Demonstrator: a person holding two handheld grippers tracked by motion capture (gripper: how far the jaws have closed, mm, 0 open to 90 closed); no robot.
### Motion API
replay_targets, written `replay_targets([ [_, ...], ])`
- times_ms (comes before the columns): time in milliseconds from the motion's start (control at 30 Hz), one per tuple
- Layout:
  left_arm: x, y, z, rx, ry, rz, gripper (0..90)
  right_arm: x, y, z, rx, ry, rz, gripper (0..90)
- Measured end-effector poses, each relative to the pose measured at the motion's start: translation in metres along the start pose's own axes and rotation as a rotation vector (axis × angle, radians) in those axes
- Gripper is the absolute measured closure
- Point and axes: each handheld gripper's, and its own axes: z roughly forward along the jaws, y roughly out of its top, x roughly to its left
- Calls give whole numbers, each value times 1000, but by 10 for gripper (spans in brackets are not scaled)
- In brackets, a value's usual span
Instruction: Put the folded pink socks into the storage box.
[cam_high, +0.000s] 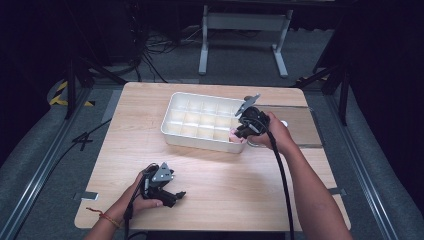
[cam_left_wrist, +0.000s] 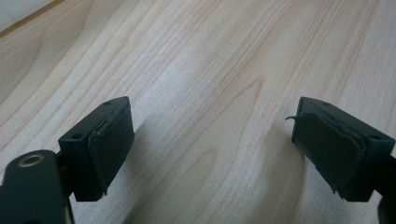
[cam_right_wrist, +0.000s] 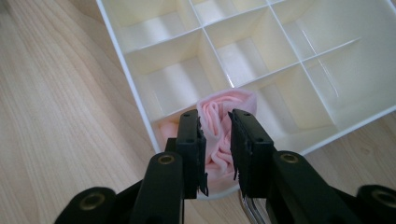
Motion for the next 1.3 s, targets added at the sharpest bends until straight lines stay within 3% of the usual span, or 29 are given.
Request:
replay_targets([
  [467, 0, 0, 0, 2, 1, 5, 130, 6, -9, -25, -66, -34, -5, 670],
  [1300, 0, 0, 0, 2, 1, 4, 130, 23, -34, -53, -89, -88, -51, 576],
])
